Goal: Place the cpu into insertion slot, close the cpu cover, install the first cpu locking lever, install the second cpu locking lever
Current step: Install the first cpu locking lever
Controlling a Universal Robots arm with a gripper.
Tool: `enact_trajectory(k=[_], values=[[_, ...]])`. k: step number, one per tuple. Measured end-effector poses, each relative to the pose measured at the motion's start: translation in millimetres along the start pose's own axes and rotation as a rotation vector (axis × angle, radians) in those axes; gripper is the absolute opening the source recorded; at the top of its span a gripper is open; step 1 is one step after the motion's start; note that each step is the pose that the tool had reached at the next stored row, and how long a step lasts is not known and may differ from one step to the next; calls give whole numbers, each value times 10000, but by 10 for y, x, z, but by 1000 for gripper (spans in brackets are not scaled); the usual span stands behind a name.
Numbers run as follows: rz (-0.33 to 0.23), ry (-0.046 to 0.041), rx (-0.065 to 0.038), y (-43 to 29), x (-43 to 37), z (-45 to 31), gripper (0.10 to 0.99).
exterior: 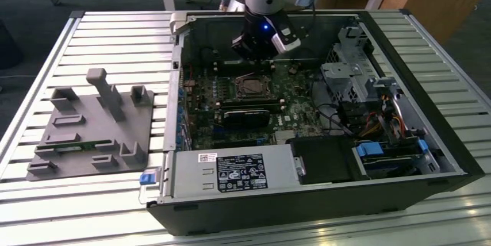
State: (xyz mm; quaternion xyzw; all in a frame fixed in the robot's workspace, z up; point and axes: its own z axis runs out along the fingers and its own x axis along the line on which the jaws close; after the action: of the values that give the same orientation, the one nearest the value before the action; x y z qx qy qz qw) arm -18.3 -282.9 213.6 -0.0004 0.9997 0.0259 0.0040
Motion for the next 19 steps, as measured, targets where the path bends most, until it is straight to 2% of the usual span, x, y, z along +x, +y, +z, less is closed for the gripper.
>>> enact_trajectory(k=[7,10,15,19], values=[[1,2,31,-4,-18,70,106],[-1,3,83,-5,-18,92,106],[-1,5,227,-6,-20,120,106],[-2,17,422,-8,-23,141,106]])
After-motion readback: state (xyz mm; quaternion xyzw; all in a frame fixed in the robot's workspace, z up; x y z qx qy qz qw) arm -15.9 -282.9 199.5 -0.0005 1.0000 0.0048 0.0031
